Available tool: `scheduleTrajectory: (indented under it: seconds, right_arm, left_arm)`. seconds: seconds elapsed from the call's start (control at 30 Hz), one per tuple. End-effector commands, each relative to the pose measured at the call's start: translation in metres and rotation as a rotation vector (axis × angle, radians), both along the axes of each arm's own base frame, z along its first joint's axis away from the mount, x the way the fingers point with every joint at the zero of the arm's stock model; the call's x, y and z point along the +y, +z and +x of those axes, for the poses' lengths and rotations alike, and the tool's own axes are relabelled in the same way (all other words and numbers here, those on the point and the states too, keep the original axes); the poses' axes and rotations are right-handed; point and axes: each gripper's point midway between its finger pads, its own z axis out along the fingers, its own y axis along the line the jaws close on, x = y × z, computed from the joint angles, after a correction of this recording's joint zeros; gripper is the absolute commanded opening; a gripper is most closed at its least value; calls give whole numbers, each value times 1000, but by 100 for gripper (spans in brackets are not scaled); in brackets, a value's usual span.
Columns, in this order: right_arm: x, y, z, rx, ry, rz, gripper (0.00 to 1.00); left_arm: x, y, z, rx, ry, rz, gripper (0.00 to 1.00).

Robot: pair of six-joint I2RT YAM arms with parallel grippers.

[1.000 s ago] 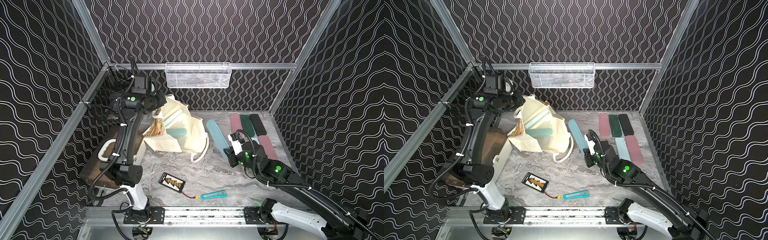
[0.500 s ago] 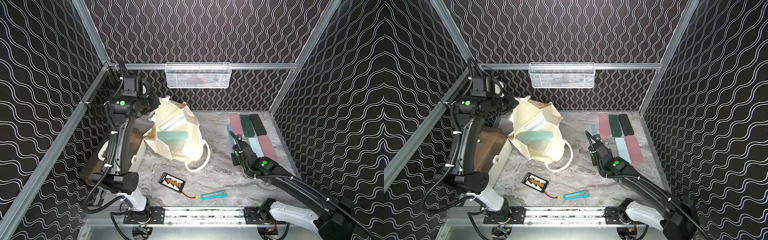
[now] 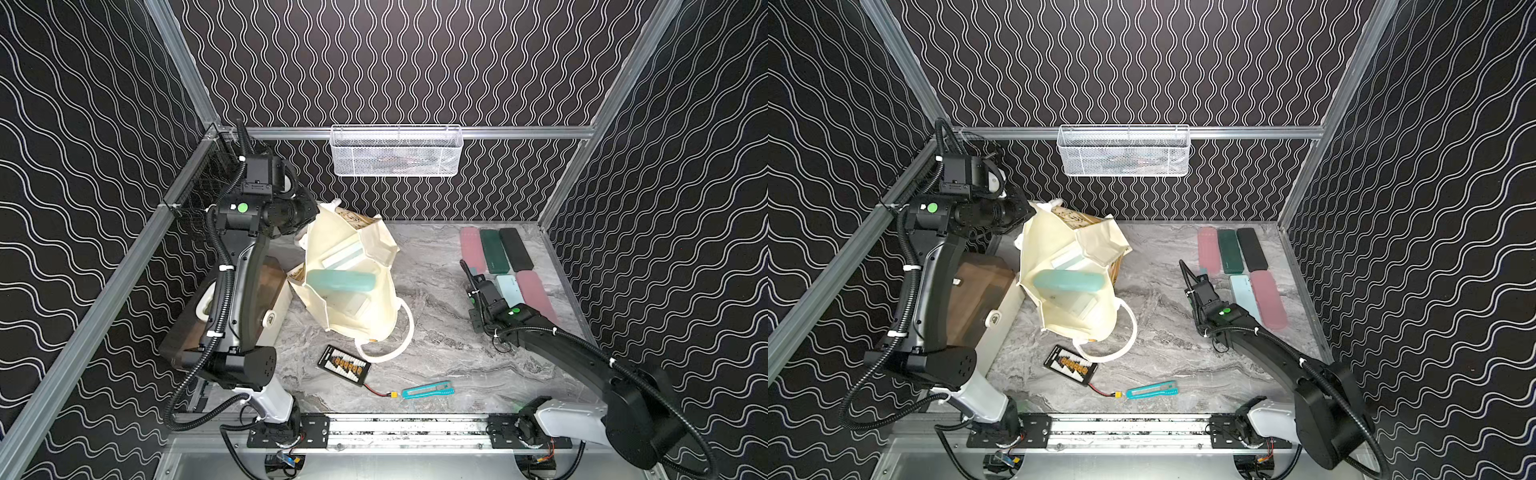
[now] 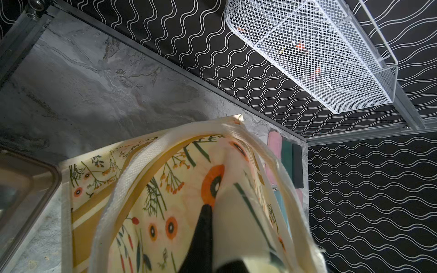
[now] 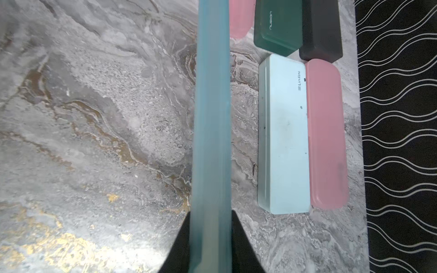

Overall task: Take out the pencil case from the canvas bag
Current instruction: Place the pencil case at the center of the board.

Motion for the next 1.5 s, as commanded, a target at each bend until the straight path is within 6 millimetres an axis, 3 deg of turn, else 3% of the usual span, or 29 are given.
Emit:
scheduleTrajectory:
  seconds: [0.0, 0.57, 0.73, 0.9, 1.13, 1.33, 1.47]
  right_arm:
    - [-7, -3, 7, 1, -8, -64, 7]
    - [-35, -26, 9, 77, -6, -330, 12]
    - [-40, -33, 7, 113, -11, -373, 19]
    - [-39, -37, 6, 131, -7, -374, 35]
    - [-34, -38, 7, 136, -6, -336, 48]
    - [-23, -35, 9, 118, -13, -242, 58]
    - [-14, -21, 14, 70, -26, -155, 60]
  left_arm:
    - [0, 15, 4, -54, 15, -22, 0]
    - [-2, 16, 4, -61, 0, -31, 0]
    - [-5, 14, 4, -57, -9, -43, 0]
    - [-5, 16, 2, -63, -12, -39, 0]
    - [-6, 17, 0, -68, -17, -42, 0]
    - [-7, 18, 0, -71, -31, -39, 0]
    - [-17, 23, 3, -106, -90, -54, 0]
